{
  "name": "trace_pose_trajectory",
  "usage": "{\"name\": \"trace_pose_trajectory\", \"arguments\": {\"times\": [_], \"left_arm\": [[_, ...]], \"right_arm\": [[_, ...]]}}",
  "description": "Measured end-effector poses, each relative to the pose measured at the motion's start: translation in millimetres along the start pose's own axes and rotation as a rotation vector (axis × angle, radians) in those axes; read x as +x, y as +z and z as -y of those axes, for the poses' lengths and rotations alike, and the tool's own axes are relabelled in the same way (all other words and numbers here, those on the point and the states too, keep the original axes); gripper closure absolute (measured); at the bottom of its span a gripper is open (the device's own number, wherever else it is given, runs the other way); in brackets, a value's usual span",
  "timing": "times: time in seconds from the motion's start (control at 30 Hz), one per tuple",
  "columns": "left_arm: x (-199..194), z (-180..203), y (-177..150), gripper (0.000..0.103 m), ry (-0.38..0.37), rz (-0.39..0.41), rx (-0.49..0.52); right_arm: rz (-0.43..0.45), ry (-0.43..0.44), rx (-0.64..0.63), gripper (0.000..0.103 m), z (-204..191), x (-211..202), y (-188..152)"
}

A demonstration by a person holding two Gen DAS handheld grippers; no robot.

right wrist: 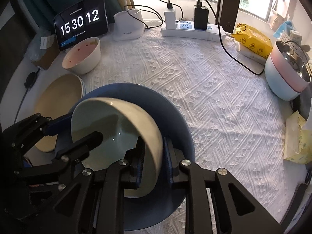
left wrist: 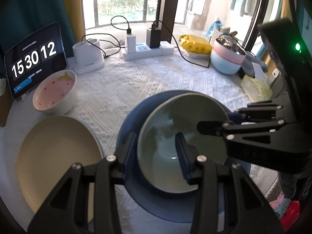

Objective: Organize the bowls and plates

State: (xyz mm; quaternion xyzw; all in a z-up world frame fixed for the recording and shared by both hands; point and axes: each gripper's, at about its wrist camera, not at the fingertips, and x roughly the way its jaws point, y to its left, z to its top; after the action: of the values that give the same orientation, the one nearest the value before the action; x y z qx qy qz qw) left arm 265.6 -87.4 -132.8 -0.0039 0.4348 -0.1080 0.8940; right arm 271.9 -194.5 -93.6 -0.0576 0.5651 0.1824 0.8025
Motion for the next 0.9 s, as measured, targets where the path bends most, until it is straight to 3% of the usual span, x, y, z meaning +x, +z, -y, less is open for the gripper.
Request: {"name": "trace_pose_trajectory", "arguments": {"times": [0.47, 0.7, 0.9], "left_arm": [[10, 9, 7, 0.060, -0.009, -0.012, 0.033], [21, 18, 16, 0.060, -0.002, -0.038, 0.080], [19, 12, 20, 0.060, 0.019, -0.017, 0.069]], "right_arm": [[0.056, 0.006, 0.008, 0.083, 4, -34, -14], [0.133, 0.015, 0.008, 0.083, 18, -33, -7], [0.188, 0.028, -0.060, 0.091, 15, -25, 5]]}}
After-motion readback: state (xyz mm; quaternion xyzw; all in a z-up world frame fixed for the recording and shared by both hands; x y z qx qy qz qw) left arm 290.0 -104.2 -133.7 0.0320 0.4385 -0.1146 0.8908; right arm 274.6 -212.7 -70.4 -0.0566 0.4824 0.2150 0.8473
